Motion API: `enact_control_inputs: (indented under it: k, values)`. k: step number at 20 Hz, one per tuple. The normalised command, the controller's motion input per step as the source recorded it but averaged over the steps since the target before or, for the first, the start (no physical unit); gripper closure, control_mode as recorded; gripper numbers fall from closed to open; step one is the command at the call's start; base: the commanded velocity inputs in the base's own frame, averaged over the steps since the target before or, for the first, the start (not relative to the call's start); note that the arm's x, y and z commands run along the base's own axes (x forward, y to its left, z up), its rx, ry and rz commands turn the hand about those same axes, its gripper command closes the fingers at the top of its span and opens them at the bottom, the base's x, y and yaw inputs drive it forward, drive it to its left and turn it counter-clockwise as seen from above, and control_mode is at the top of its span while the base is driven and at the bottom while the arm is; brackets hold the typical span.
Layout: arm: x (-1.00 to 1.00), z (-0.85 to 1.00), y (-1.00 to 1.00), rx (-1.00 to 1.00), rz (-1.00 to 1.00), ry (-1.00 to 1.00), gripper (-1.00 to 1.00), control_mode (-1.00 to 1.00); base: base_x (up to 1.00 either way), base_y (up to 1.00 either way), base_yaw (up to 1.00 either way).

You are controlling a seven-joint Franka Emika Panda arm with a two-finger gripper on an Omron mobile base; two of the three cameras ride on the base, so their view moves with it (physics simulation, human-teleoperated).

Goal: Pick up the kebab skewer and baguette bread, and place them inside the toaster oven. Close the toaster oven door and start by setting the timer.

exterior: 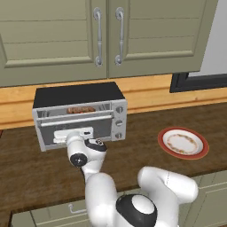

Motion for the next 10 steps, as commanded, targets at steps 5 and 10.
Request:
enact_control_inputs:
  k: [5, 10]
  values:
    - [0.41, 0.02, 0.0, 0.01, 0.0, 0.0, -1.0, -1.0, 0.0, 0.0, 0.0]
    - [0.17, 0.0, 0.0, 0.0, 0.0, 0.01, -1.0, -1.0, 0.0, 0.0, 0.0]
